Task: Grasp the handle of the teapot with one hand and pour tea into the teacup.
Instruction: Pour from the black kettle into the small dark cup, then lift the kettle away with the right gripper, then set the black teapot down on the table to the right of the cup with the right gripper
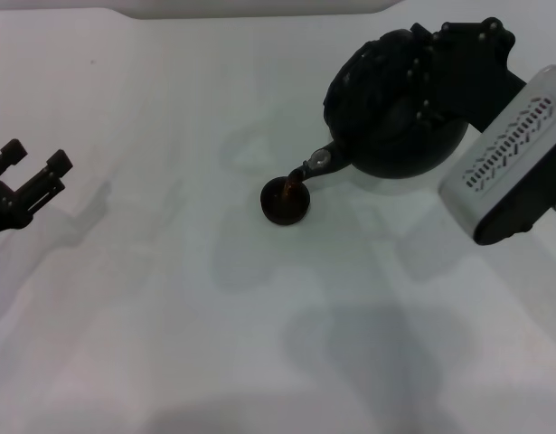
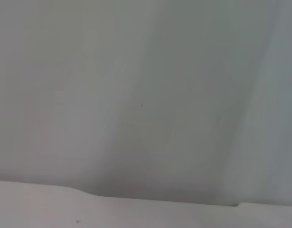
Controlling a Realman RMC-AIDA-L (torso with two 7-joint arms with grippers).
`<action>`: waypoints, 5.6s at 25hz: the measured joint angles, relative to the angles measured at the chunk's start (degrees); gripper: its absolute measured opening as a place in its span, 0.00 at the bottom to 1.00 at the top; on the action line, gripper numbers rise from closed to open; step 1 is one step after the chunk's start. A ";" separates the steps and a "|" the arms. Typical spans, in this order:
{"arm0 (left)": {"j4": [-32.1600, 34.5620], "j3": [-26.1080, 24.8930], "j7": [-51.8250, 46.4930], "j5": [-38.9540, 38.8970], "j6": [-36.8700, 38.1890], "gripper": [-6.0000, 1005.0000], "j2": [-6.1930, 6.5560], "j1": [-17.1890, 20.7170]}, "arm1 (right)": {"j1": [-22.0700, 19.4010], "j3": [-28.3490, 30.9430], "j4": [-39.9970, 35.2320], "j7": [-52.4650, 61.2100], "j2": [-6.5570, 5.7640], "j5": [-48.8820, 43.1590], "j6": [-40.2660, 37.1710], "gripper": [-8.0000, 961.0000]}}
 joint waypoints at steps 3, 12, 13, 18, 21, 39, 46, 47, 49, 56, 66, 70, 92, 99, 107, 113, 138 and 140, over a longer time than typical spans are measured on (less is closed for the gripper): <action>-0.03 0.00 0.00 0.00 0.06 0.79 0.00 -0.19 | 0.42 -1.54 -0.16 -0.12 -0.05 -1.74 2.71 0.12; -0.34 0.00 0.00 0.00 0.14 0.79 0.00 -0.53 | 1.25 -3.54 -0.27 -0.73 -0.21 -3.48 6.44 0.12; -0.35 0.01 0.00 0.00 0.14 0.79 0.00 -0.59 | 1.25 -3.55 -0.25 -0.73 -0.21 -3.62 6.49 0.12; -0.49 0.00 0.00 0.00 0.22 0.79 0.00 -0.91 | 1.29 -3.59 -0.06 -0.75 -0.21 -3.67 6.90 0.12; -0.62 0.00 0.00 0.00 0.40 0.79 0.00 -1.17 | 1.30 -3.60 0.06 -0.76 -0.21 -3.67 7.04 0.12; -0.61 0.00 0.00 0.00 1.02 0.79 0.00 -1.27 | 1.77 -3.59 0.90 -0.74 -0.21 -3.68 7.11 0.12; -0.61 0.00 0.00 0.08 1.13 0.79 0.00 -1.34 | 1.83 -3.21 1.01 -0.28 -0.21 -3.18 7.05 0.12; -0.61 0.00 0.00 0.09 1.23 0.79 0.00 -1.36 | 1.83 -3.08 1.02 -0.17 -0.21 -2.66 6.89 0.12; -0.61 0.00 0.00 0.12 1.45 0.79 0.00 -1.37 | 1.80 -2.67 1.01 -0.07 -0.28 -0.93 6.45 0.12; -0.61 -0.02 0.00 0.94 1.62 0.79 0.01 -1.74 | -2.01 6.32 0.53 -0.05 -0.45 9.10 -7.99 0.12; -0.61 -0.01 0.00 1.00 1.66 0.79 0.18 -2.52 | -4.84 26.71 11.22 1.59 -0.61 27.75 -39.17 0.12; -0.61 0.01 0.00 1.13 1.66 0.79 0.19 -2.84 | -4.05 31.91 18.76 3.12 -0.64 27.59 -49.29 0.12; -0.61 0.01 0.00 1.41 2.25 0.79 0.74 -5.17 | 7.52 45.29 48.94 -4.85 -0.53 27.54 -62.72 0.12; -0.61 0.00 0.00 1.41 2.34 0.79 0.64 -4.98 | 9.08 45.88 52.13 -7.78 -0.74 27.55 -62.68 0.12; -0.73 0.00 0.00 1.40 2.49 0.79 0.61 -5.11 | 8.85 45.95 53.40 -10.00 -0.78 27.61 -62.54 0.12; -0.79 0.12 -0.01 1.40 2.52 0.79 0.48 -5.30 | 8.74 46.04 53.97 -11.66 -0.72 27.65 -62.52 0.12; -1.18 0.12 0.00 1.40 2.51 0.79 0.26 -5.32 | 10.07 47.06 56.34 -11.93 -0.85 27.62 -62.58 0.23; -1.16 0.16 0.00 1.40 2.51 0.79 0.26 -5.38 | 10.08 47.06 56.35 -11.84 -0.85 27.62 -62.57 0.25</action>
